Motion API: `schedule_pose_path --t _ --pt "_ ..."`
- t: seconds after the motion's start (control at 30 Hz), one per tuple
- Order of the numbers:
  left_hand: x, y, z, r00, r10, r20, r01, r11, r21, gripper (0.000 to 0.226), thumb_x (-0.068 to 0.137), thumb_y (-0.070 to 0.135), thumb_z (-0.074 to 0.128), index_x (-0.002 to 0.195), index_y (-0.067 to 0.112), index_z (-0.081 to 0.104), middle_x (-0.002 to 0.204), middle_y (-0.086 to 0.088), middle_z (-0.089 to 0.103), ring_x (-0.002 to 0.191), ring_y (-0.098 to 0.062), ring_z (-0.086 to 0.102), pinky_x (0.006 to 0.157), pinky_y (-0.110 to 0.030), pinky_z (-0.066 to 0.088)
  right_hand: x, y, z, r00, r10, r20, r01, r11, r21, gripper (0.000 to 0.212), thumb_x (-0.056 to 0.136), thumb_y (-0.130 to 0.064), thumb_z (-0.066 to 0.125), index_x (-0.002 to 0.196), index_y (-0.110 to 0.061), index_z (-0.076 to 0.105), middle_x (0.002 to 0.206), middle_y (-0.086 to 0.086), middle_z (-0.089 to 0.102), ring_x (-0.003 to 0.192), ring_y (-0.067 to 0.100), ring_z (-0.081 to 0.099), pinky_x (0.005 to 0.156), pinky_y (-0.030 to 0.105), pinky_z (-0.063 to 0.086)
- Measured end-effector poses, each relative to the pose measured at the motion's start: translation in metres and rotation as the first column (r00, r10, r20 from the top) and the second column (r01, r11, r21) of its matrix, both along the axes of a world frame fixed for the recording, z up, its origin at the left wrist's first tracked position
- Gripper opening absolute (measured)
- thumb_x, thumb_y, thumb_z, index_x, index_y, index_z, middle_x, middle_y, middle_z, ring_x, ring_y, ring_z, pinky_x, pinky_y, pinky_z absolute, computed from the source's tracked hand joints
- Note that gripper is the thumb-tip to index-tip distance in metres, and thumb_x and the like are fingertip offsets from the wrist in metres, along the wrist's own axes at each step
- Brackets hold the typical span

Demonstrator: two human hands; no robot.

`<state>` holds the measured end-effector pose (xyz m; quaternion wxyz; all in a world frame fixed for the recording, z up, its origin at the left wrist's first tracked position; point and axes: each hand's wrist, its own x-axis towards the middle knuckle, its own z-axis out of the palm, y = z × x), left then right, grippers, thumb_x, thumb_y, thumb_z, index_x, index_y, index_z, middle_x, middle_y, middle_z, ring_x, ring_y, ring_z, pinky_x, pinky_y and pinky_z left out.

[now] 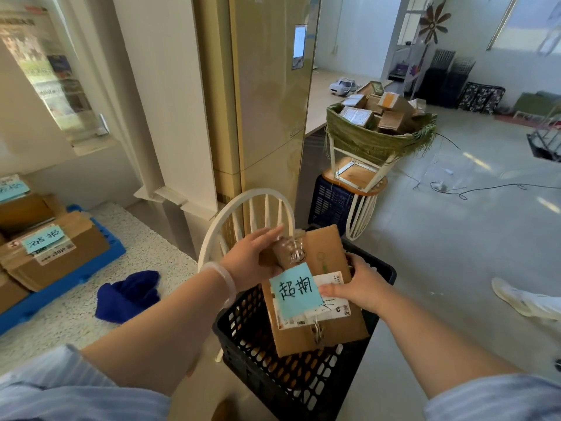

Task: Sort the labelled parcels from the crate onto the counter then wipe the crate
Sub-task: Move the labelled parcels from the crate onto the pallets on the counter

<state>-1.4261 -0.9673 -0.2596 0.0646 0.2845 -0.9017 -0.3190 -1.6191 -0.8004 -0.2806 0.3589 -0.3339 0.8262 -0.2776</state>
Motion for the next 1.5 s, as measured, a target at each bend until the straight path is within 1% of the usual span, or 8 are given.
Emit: schedule_pose_path --t 0.17,0.3,0.47,0.6,0.7,0.97,1.2,1.5 --pt "0.019 0.022 -0.032 0.988 0.136 -0.070 -0.111 0.954 0.279 0.121 0.070 0.045 0.081 0.138 0.068 -0.016 0.162 0.009 0.004 0.147 -0.026 0.017 0.114 -0.056 0.030 -0.003 0.003 -0.004 0.964 -0.178 0.196 0.197 0.977 -0.079 0.133 0.027 -0.069 0.090 0.142 -0.025 0.039 0.120 0.001 0.068 0.099 0.018 0.067 0.092 0.045 0.054" --pt "0.034 0.037 -0.034 0.983 0.152 -0.101 -0.092 0.893 0.441 0.120 0.079 0.035 0.078 0.139 0.060 -0.023 0.134 0.036 0.025 0.132 -0.007 0.029 0.115 -0.039 0.032 0.012 -0.010 -0.005 0.953 -0.159 0.258 0.191 0.976 -0.107 0.120 0.034 -0.069 0.088 0.138 -0.029 0.042 0.120 0.000 0.068 0.103 0.020 0.066 0.096 0.049 0.052" --pt "0.066 0.034 -0.027 0.941 0.323 -0.103 -0.248 0.864 0.438 0.116 0.085 0.025 0.074 0.145 0.050 -0.022 0.128 0.027 0.030 0.121 -0.007 0.034 0.107 -0.035 0.036 0.053 -0.041 0.000 0.992 -0.050 0.115 0.068 0.985 -0.158 0.112 0.076 -0.050 0.078 0.153 -0.039 -0.001 0.145 0.000 0.046 0.119 0.021 0.054 0.101 0.041 0.045" --pt "0.108 0.026 -0.029 0.876 0.463 -0.132 -0.353 0.804 0.479 0.113 0.083 0.030 0.075 0.135 0.061 -0.020 0.148 0.015 0.028 0.138 -0.017 0.032 0.115 -0.045 0.033 0.103 -0.065 0.007 0.970 0.180 -0.164 -0.220 0.936 -0.273 0.122 0.075 -0.042 0.082 0.147 -0.052 -0.016 0.161 -0.003 0.005 0.144 0.020 0.023 0.117 0.045 0.029" --pt "0.142 0.019 -0.025 0.839 0.528 -0.134 -0.420 0.783 0.459 0.111 0.084 0.032 0.074 0.139 0.060 -0.018 0.155 0.013 0.022 0.145 -0.017 0.023 0.118 -0.045 0.026 0.139 -0.085 0.008 0.910 0.317 -0.266 -0.378 0.899 -0.222 0.106 0.081 -0.046 0.075 0.148 -0.056 -0.005 0.161 -0.008 -0.014 0.149 0.020 0.010 0.119 0.045 0.024" --pt "0.264 -0.002 -0.020 0.679 0.705 -0.205 -0.581 0.687 0.437 0.106 0.081 0.033 0.076 0.142 0.066 -0.004 0.149 0.012 0.031 0.136 -0.017 0.037 0.110 -0.048 0.041 0.256 -0.145 0.016 0.843 0.443 -0.306 -0.529 0.787 -0.318 0.074 0.084 -0.041 0.073 0.141 -0.058 0.029 0.160 -0.007 0.000 0.144 0.019 0.027 0.112 0.038 0.038" --pt "0.425 -0.014 -0.011 0.529 0.824 -0.204 -0.719 0.563 0.408 0.103 0.079 0.035 0.076 0.139 0.070 -0.001 0.146 0.009 0.032 0.132 -0.016 0.039 0.108 -0.044 0.043 0.418 -0.189 0.013 0.777 0.584 -0.234 -0.618 0.639 -0.457 0.068 0.082 -0.033 0.077 0.130 -0.059 0.036 0.158 -0.013 0.006 0.130 0.000 0.025 0.106 0.021 0.035" --pt "0.606 -0.024 0.010 0.359 0.907 -0.221 -0.804 0.421 0.420 0.103 0.080 0.029 0.079 0.136 0.071 0.004 0.142 0.011 0.035 0.129 -0.016 0.045 0.102 -0.042 0.049 0.605 -0.232 0.032 0.676 0.700 -0.228 -0.711 0.541 -0.450 0.068 0.084 -0.039 0.074 0.137 -0.057 0.035 0.161 -0.005 0.001 0.148 0.020 0.016 0.113 0.035 0.034"
